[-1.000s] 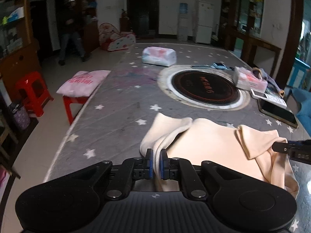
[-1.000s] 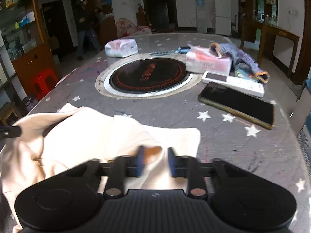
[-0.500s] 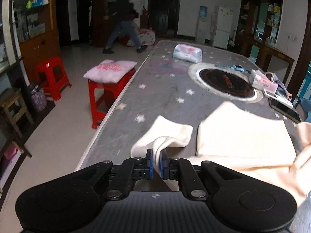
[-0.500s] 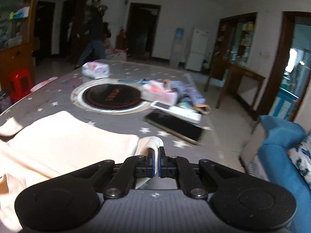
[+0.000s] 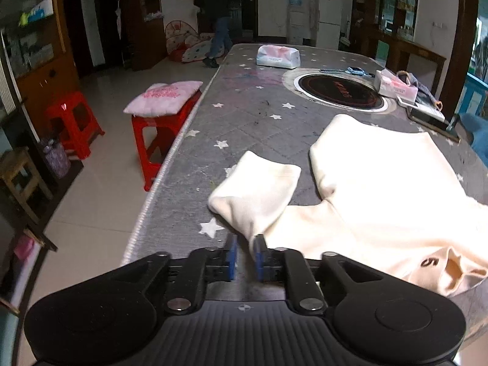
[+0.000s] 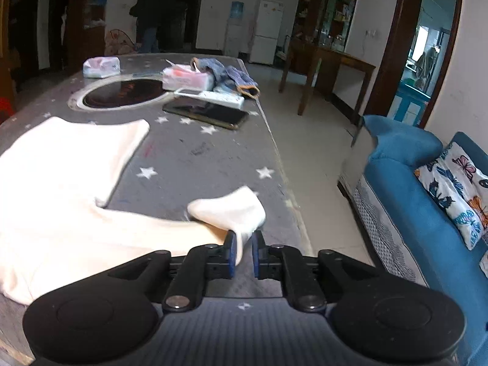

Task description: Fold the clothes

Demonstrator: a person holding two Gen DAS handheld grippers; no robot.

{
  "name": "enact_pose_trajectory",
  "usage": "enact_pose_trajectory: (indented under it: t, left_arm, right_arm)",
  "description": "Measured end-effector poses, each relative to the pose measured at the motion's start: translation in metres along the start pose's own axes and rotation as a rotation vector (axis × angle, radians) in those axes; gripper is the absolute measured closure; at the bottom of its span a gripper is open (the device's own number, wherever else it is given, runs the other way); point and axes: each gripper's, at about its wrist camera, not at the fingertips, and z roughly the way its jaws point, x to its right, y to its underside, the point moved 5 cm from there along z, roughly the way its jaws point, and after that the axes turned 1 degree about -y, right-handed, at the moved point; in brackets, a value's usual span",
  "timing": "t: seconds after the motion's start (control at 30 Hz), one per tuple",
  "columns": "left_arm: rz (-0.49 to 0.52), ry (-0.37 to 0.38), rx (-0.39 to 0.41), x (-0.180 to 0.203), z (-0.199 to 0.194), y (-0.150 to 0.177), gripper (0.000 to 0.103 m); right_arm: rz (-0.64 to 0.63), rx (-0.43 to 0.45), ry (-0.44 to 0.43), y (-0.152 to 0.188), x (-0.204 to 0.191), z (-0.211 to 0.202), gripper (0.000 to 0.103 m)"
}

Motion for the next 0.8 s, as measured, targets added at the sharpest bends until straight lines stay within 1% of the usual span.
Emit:
enact_pose_trajectory:
  t: [0.03, 0.1, 0.17, 0.23, 0.3, 0.37, 0.4, 0.47, 0.6, 0.63, 0.67, 0.7, 0.73, 0.77, 0.8]
  left_arm:
    - [0.02, 0.021, 0.009, 0.005, -0.004, 0.0, 0.072]
    - [0.061, 0.069, 0.027, 0.018, -0.013, 0.001, 0.07]
    - [0.11, 0.128, 0.044, 0.034, -0.022, 0.002, 0.065]
    - [0.166, 0.197, 0.058, 0.056, -0.029, 0.005, 0.063]
    - [0.214, 0.259, 0.069, 0.077, -0.033, 0.009, 0.059]
    - [0.266, 0.318, 0.078, 0.096, -0.036, 0.012, 0.051]
    - [0.291, 0.348, 0.083, 0.105, -0.038, 0.013, 0.051]
    - [0.34, 0.38, 0.081, 0.122, -0.035, 0.016, 0.051]
    - [0.386, 0.401, 0.062, 0.144, -0.018, 0.022, 0.053]
    - [0.397, 0.412, 0.056, 0.148, -0.014, 0.024, 0.058]
    - [0.408, 0.424, 0.051, 0.152, -0.011, 0.027, 0.069]
    - [0.417, 0.423, 0.051, 0.153, -0.01, 0.029, 0.077]
    - [0.427, 0.419, 0.053, 0.154, -0.01, 0.032, 0.093]
    - [0.436, 0.414, 0.054, 0.154, -0.009, 0.034, 0.097]
    - [0.445, 0.41, 0.055, 0.155, -0.009, 0.036, 0.099]
  right_arm:
    - [0.002, 0.002, 0.005, 0.0, 0.001, -0.001, 0.083]
    - [-0.002, 0.01, 0.011, -0.003, 0.002, -0.003, 0.082]
    - [-0.015, 0.021, 0.014, -0.007, 0.0, -0.004, 0.074]
    - [-0.025, 0.046, 0.021, -0.012, -0.002, -0.006, 0.071]
    - [-0.024, 0.065, 0.009, -0.016, -0.004, -0.012, 0.07]
    - [-0.046, 0.081, -0.033, -0.02, -0.011, -0.019, 0.07]
    - [-0.057, 0.089, -0.054, -0.022, -0.014, -0.022, 0.07]
    - [-0.087, 0.093, -0.104, -0.023, -0.024, -0.028, 0.069]
    - [-0.14, 0.07, -0.314, -0.023, -0.059, -0.042, 0.069]
    - [-0.155, 0.062, -0.357, -0.022, -0.069, -0.044, 0.069]
    - [-0.178, 0.06, -0.396, -0.021, -0.079, -0.048, 0.07]
    - [-0.202, 0.057, -0.435, -0.021, -0.089, -0.051, 0.07]
    - [-0.226, 0.056, -0.467, -0.02, -0.098, -0.053, 0.07]
    - [-0.248, 0.054, -0.491, -0.02, -0.107, -0.054, 0.07]
    - [-0.27, 0.052, -0.514, -0.019, -0.116, -0.055, 0.07]
